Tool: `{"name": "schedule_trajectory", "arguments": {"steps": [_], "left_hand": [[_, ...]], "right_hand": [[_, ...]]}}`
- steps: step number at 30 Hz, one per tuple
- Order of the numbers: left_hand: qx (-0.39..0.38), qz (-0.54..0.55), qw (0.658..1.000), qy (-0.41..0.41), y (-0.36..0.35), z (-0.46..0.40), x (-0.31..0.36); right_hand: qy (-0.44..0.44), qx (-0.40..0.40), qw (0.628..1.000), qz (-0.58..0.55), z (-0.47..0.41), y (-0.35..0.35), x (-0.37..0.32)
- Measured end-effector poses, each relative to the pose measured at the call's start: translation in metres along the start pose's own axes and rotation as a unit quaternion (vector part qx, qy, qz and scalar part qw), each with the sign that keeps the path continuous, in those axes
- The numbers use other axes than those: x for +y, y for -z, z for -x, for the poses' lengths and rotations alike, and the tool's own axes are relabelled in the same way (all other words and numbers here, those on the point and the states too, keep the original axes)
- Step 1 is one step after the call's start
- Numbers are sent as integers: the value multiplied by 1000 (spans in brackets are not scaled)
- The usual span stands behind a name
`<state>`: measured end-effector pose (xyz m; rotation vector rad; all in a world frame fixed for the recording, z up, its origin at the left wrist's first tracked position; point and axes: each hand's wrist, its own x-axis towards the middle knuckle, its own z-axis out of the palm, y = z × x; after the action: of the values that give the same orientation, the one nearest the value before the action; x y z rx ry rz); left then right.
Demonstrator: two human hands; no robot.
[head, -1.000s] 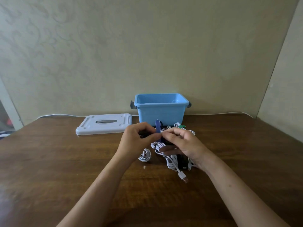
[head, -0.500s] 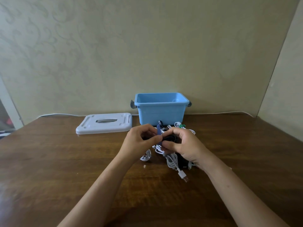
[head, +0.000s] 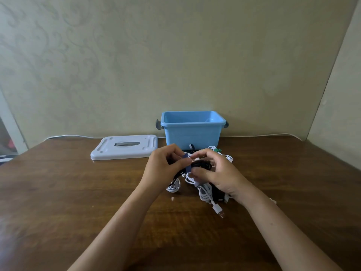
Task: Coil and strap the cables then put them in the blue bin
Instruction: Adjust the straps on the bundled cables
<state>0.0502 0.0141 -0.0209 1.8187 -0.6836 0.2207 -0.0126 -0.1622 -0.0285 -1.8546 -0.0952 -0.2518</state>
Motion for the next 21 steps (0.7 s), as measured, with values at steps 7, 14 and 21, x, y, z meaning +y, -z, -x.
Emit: {"name": "schedule_trajectory", "arguments": {"steps": [7, 14, 21], "left_hand": [[19, 29, 999, 4, 1, 3, 5], [-38, 28, 998, 31, -1, 3, 5], [-43, 69, 995, 65, 0, 1, 0]], "right_hand": [[-34, -10, 993, -109, 2, -3, -7], [12, 10, 999, -40, 0, -3, 2], [78, 29, 993, 81, 0, -2, 2]]}}
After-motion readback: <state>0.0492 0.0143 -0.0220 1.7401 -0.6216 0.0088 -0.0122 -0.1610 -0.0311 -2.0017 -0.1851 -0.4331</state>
